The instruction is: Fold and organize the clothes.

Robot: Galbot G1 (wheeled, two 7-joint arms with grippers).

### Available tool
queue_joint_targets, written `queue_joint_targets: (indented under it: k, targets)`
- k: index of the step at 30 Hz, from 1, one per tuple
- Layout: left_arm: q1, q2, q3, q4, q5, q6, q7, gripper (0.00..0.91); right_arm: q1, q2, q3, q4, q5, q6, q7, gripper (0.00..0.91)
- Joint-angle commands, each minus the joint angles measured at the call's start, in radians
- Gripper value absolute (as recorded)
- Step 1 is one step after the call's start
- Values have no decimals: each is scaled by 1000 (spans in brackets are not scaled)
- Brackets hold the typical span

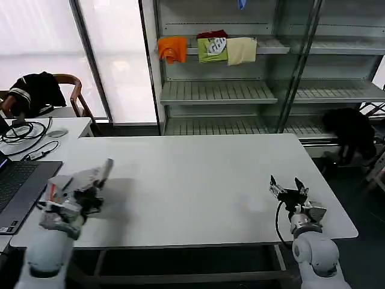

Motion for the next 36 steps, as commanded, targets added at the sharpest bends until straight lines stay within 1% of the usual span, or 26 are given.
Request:
queue_joint_targets:
  k: [1,6,9,10,11,12,16,19,21,22,23,25,27,28,30,32,33,36]
  targets:
    - [-130,-230,425,68,-157,23,-220,30,-18,-10,19,25,4,-4,2,907]
    - [-206,-292,520,161,-161,16,-234,30,-23,-11,29,47,4,-19,2,907]
    - [-249,-359,564,236,-134,5,-248,30,-26,-12,29,62,3,-27,-4,907]
    - [-263,-381,572,266,-119,-2,-250,141,-26,-11,27,65,2,-28,-8,907]
    - [-282,-400,578,280,-111,-3,-258,343,-25,-10,23,69,-3,-29,-11,907]
    - [-296,-421,587,309,-115,13,-281,907,-24,-9,18,73,-5,-31,-12,907]
    - [-298,-427,608,293,-165,38,-301,907,-12,-1,-16,78,-2,-60,-42,907]
    - [-272,-394,612,199,-224,60,-311,907,5,30,-59,73,24,-94,-62,907]
    - [-257,-346,605,106,-237,82,-314,907,25,60,-92,54,58,-100,-67,907]
    - [-254,-327,601,86,-237,87,-314,907,34,82,-109,46,83,-116,-68,907]
    - [-250,-286,583,33,-249,90,-314,907,49,99,-125,35,109,-141,-66,907]
    - [-244,-238,549,-18,-275,98,-315,907,76,141,-164,16,158,-173,-65,907]
    - [-227,-177,480,-80,-321,107,-311,907,97,176,-205,-8,178,-178,-55,907]
    - [-222,-166,456,-103,-324,107,-310,907,102,183,-223,-14,182,-178,-53,907]
    - [-190,-112,345,-135,-325,103,-294,907,116,212,-267,-40,201,-179,-39,907]
    - [-173,-85,285,-137,-342,104,-296,907,130,234,-299,-67,213,-180,-27,907]
    - [-159,-66,230,-134,-359,104,-302,907,138,248,-315,-87,213,-180,-18,907]
    - [-104,-56,134,-123,-373,102,-296,907,149,270,-335,-130,214,-180,-14,907]
